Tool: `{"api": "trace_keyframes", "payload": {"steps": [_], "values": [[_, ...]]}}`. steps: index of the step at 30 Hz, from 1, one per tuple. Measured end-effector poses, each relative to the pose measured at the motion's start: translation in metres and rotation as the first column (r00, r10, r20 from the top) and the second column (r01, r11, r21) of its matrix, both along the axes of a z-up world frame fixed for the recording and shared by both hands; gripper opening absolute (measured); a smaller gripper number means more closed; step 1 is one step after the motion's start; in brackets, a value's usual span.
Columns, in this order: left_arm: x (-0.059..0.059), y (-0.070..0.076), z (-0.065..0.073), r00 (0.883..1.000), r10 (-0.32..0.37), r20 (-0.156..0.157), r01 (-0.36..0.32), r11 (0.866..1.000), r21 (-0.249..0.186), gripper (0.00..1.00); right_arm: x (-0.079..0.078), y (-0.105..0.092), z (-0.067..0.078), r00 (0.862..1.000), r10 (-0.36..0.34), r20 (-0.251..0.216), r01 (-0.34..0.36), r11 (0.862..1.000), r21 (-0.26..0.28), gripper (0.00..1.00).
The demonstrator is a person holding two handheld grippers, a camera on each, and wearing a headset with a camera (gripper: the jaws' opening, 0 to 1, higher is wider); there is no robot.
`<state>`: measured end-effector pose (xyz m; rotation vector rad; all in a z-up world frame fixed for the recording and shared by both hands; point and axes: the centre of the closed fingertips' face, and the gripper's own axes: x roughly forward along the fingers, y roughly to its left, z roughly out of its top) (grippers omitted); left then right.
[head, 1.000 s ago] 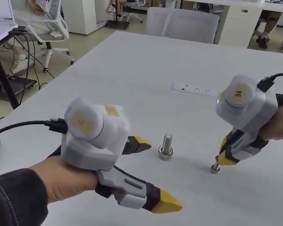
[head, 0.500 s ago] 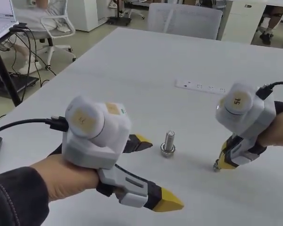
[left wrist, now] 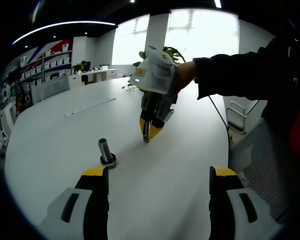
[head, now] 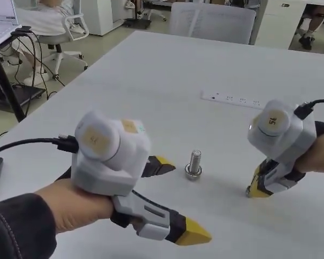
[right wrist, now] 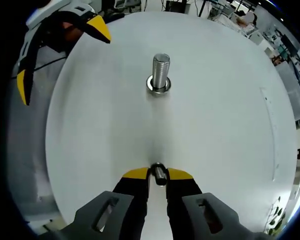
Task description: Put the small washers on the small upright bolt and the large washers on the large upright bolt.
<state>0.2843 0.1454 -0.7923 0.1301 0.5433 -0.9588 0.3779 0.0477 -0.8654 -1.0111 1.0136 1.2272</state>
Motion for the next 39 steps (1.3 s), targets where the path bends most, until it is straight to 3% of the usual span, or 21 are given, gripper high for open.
{"api": "trace_keyframes", "payload": {"steps": [17,28,39], "values": [[0.000,0.000,-0.001,1.000,-0.001,-0.001,0.001,1.000,0.001,0.82,0.000,0.001,-0.001,1.000,-0.010,0.003,0.010,1.000,0.016,0.20],[0.000,-0.001,-0.002,1.000,-0.002,-0.002,0.002,1.000,0.003,0.83,0.000,0.001,-0.002,0.999,-0.032,0.001,0.032,0.998,0.055,0.39],[-0.001,-0.002,-0.002,1.000,-0.004,-0.001,0.004,1.000,0.004,0.83,-0.009,0.002,-0.001,0.996,-0.085,-0.041,0.090,0.989,0.116,0.69]]}}
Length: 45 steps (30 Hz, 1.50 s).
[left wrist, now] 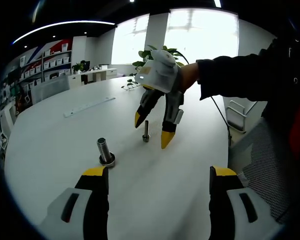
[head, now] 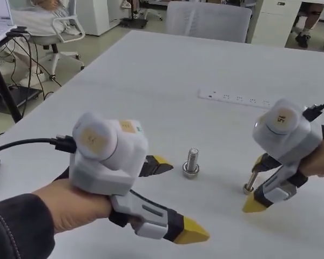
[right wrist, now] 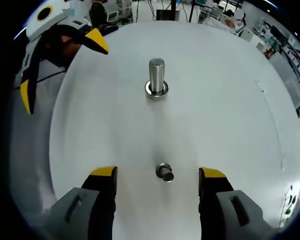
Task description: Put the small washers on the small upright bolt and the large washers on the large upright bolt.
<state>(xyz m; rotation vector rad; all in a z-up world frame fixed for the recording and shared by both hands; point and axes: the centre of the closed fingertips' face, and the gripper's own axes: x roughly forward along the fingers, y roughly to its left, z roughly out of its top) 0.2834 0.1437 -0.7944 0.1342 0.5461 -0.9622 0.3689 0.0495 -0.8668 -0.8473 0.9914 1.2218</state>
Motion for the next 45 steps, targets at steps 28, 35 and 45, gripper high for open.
{"api": "trace_keyframes", "payload": {"steps": [28,35,45], "values": [[0.000,0.002,0.003,1.000,0.000,0.009,0.000,1.000,-0.002,0.83,-0.012,-0.005,0.009,0.993,-0.120,0.016,0.116,0.980,0.164,1.00],[-0.001,0.002,0.004,1.000,-0.004,0.014,0.004,1.000,-0.001,0.83,-0.018,-0.008,0.015,0.986,-0.168,0.020,0.160,0.965,0.208,1.00],[-0.002,0.002,0.011,1.000,-0.006,0.031,0.007,1.000,-0.008,0.83,-0.032,-0.012,0.030,0.973,-0.224,0.047,0.204,0.942,0.267,1.00]]}}
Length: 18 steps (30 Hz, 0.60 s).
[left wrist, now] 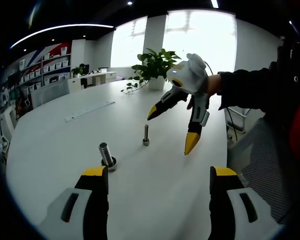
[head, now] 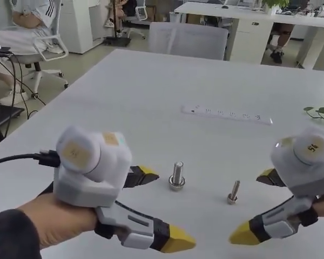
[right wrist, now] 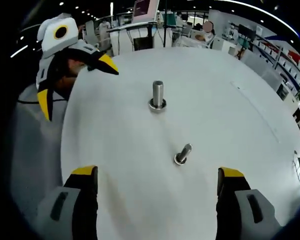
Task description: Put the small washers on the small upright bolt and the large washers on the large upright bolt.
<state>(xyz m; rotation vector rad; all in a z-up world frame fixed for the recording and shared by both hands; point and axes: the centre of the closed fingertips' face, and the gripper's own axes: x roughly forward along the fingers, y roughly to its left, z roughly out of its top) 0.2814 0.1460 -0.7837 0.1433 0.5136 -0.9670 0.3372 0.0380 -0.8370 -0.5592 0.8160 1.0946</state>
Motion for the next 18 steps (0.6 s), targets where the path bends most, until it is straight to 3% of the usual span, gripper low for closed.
{"api": "trace_keyframes", "payload": {"steps": [15,18], "values": [[-0.008,0.007,0.011,1.000,0.000,0.027,0.000,1.000,-0.002,0.84,-0.031,-0.002,0.013,0.996,-0.081,0.038,0.078,0.994,0.077,1.00],[-0.011,0.009,0.013,1.000,-0.001,0.031,0.001,1.000,-0.001,0.84,-0.037,0.000,0.020,0.993,-0.108,0.044,0.102,0.988,0.115,1.00]]}}
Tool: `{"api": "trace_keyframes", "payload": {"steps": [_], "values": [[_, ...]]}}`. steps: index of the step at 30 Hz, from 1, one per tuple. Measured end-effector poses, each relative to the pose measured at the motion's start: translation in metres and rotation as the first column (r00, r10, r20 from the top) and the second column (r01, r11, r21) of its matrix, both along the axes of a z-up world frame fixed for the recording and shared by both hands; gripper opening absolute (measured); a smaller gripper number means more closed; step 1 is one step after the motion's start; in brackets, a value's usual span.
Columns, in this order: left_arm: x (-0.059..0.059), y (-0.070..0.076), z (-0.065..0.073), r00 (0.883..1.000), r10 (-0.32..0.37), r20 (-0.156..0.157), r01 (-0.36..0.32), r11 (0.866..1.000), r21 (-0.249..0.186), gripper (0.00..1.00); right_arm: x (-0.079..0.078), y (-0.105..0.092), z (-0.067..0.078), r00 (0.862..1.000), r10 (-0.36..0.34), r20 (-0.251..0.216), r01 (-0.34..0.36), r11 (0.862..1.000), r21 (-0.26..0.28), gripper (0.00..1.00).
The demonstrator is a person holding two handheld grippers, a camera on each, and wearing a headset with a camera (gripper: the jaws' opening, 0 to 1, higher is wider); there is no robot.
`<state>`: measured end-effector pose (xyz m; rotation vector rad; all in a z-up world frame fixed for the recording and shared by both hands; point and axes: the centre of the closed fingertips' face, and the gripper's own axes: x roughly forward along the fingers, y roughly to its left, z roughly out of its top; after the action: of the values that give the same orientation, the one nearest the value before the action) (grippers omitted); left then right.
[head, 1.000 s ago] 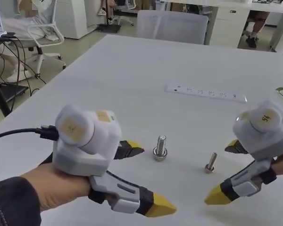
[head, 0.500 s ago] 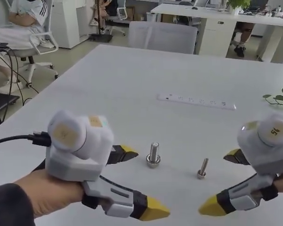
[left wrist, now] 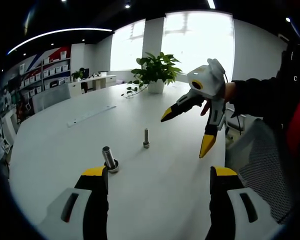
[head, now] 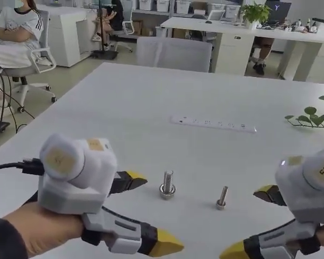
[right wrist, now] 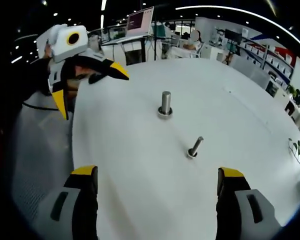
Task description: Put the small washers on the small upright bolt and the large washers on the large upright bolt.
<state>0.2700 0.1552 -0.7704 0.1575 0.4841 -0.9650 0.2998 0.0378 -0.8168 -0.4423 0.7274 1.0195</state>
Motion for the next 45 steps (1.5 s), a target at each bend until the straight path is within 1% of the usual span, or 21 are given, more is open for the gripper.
{"api": "trace_keyframes", "payload": {"steps": [3,6,8,10,11,12,14,16,17,18,21,23,25,26,27,30,31,33,39,45], "values": [[-0.002,0.004,0.001,1.000,0.002,0.002,-0.002,1.000,0.001,0.84,-0.006,-0.001,0.004,1.000,-0.009,0.019,0.009,1.000,0.006,1.00],[-0.004,0.009,0.001,1.000,0.010,0.001,-0.010,1.000,0.002,0.84,-0.013,0.000,0.010,0.999,-0.023,0.027,0.022,0.999,0.029,1.00],[-0.005,0.012,0.000,1.000,0.015,-0.001,-0.015,1.000,0.002,0.84,-0.015,0.000,0.015,0.998,-0.037,0.049,0.035,0.998,0.049,1.00],[-0.006,0.014,0.001,1.000,0.020,-0.001,-0.020,1.000,0.001,0.84,-0.018,-0.001,0.016,0.998,-0.045,0.049,0.042,0.998,0.055,1.00],[-0.006,0.015,0.001,1.000,0.022,-0.001,-0.022,1.000,0.000,0.84,-0.020,-0.002,0.017,0.997,-0.051,0.057,0.047,0.997,0.060,1.00],[-0.006,0.015,0.002,1.000,0.023,0.000,-0.023,1.000,-0.001,0.84,-0.020,-0.003,0.018,0.996,-0.055,0.065,0.051,0.997,0.060,1.00],[-0.006,0.016,0.003,1.000,0.026,0.005,-0.026,1.000,-0.005,0.84,-0.021,-0.005,0.021,0.995,-0.073,0.069,0.067,0.995,0.078,1.00],[-0.006,0.018,0.002,1.000,0.030,0.004,-0.030,1.000,-0.001,0.84,-0.020,-0.006,0.025,0.991,-0.100,0.085,0.091,0.990,0.106,1.00],[-0.005,0.018,0.002,1.000,0.030,0.004,-0.030,1.000,-0.001,0.84,-0.021,-0.007,0.025,0.991,-0.103,0.087,0.093,0.990,0.107,1.00],[-0.005,0.018,0.002,0.999,0.033,-0.001,-0.033,0.999,-0.005,0.84,-0.019,-0.008,0.026,0.988,-0.119,0.101,0.107,0.987,0.119,1.00],[-0.004,0.018,0.001,0.999,0.033,-0.002,-0.033,0.999,-0.007,0.84,-0.022,-0.007,0.024,0.988,-0.125,0.090,0.113,0.985,0.133,1.00],[-0.003,0.017,-0.001,1.000,0.031,-0.003,-0.031,0.999,-0.009,0.84,-0.020,-0.006,0.024,0.986,-0.130,0.103,0.116,0.984,0.138,1.00],[-0.001,0.018,-0.006,0.999,0.034,-0.015,-0.034,0.999,-0.010,0.84,-0.018,-0.005,0.025,0.985,-0.140,0.103,0.123,0.980,0.154,1.00],[-0.001,0.018,-0.006,0.999,0.035,-0.015,-0.035,0.999,-0.008,0.84,-0.016,-0.004,0.025,0.983,-0.148,0.108,0.130,0.978,0.164,1.00],[-0.002,0.017,-0.006,0.999,0.035,-0.014,-0.035,0.999,-0.007,0.84,-0.015,-0.003,0.024,0.984,-0.149,0.100,0.130,0.977,0.169,1.00],[0.000,0.018,-0.009,0.999,0.039,-0.019,-0.040,0.999,-0.017,0.84,-0.014,0.002,0.023,0.983,-0.152,0.105,0.132,0.975,0.177,1.00],[0.001,0.020,-0.013,0.998,0.047,-0.030,-0.047,0.999,-0.013,0.85,-0.015,0.004,0.022,0.984,-0.147,0.099,0.128,0.976,0.178,1.00],[0.000,0.020,-0.015,0.998,0.045,-0.033,-0.045,0.999,-0.010,0.85,-0.015,0.007,0.021,0.984,-0.141,0.108,0.122,0.978,0.171,1.00],[0.002,0.020,-0.023,0.997,0.052,-0.052,-0.052,0.999,-0.009,0.85,-0.015,0.007,0.019,0.984,-0.147,0.103,0.128,0.976,0.177,1.00],[0.003,0.020,-0.026,0.996,0.058,-0.062,-0.059,0.998,-0.009,0.85,-0.015,0.005,0.018,0.982,-0.157,0.101,0.137,0.974,0.180,1.00]]}}
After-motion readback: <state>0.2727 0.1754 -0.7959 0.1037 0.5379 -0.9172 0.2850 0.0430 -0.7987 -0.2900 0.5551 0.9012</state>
